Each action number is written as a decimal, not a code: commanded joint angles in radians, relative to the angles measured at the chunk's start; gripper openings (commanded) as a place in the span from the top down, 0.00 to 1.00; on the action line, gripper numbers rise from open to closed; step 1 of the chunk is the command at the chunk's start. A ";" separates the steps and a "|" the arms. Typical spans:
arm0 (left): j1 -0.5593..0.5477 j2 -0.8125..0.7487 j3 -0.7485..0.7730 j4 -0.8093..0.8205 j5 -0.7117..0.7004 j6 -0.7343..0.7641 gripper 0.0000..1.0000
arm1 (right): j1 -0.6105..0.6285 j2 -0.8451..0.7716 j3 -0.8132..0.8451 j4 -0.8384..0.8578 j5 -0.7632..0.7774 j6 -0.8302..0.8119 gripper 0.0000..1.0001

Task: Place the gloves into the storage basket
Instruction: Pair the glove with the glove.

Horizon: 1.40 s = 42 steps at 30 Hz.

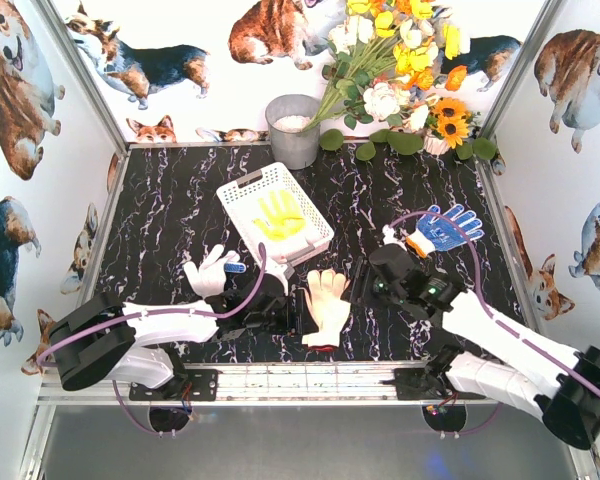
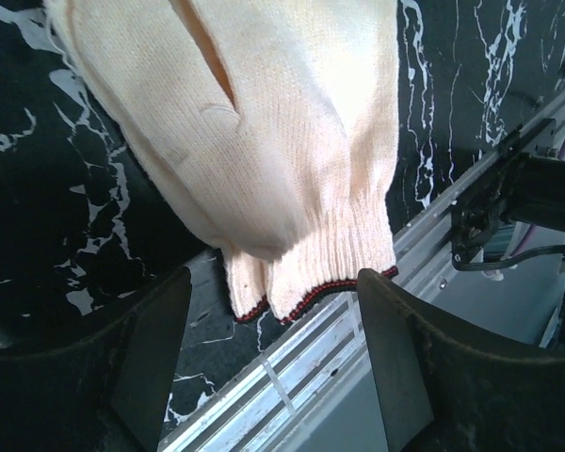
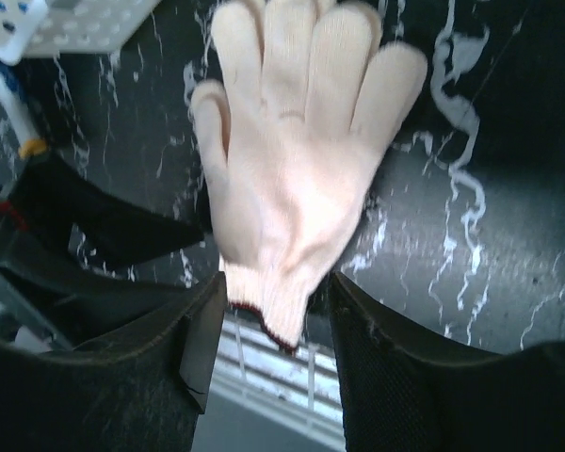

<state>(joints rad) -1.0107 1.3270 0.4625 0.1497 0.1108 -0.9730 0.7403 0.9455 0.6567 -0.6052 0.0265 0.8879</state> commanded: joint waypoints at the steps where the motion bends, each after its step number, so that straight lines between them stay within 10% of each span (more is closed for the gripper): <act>1: -0.012 0.000 0.002 0.023 0.023 -0.033 0.34 | -0.001 -0.058 0.006 -0.100 -0.119 0.030 0.50; 14: -0.012 0.011 0.009 -0.007 0.018 -0.045 0.32 | 0.083 -0.050 -0.164 0.097 -0.196 0.233 0.50; 42: -0.016 0.074 -0.043 0.086 0.048 -0.065 0.42 | 0.128 0.082 -0.210 0.283 -0.253 0.295 0.87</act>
<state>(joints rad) -1.0164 1.3998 0.4480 0.2501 0.1532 -1.0412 0.8631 1.0649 0.4347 -0.3717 -0.2241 1.1599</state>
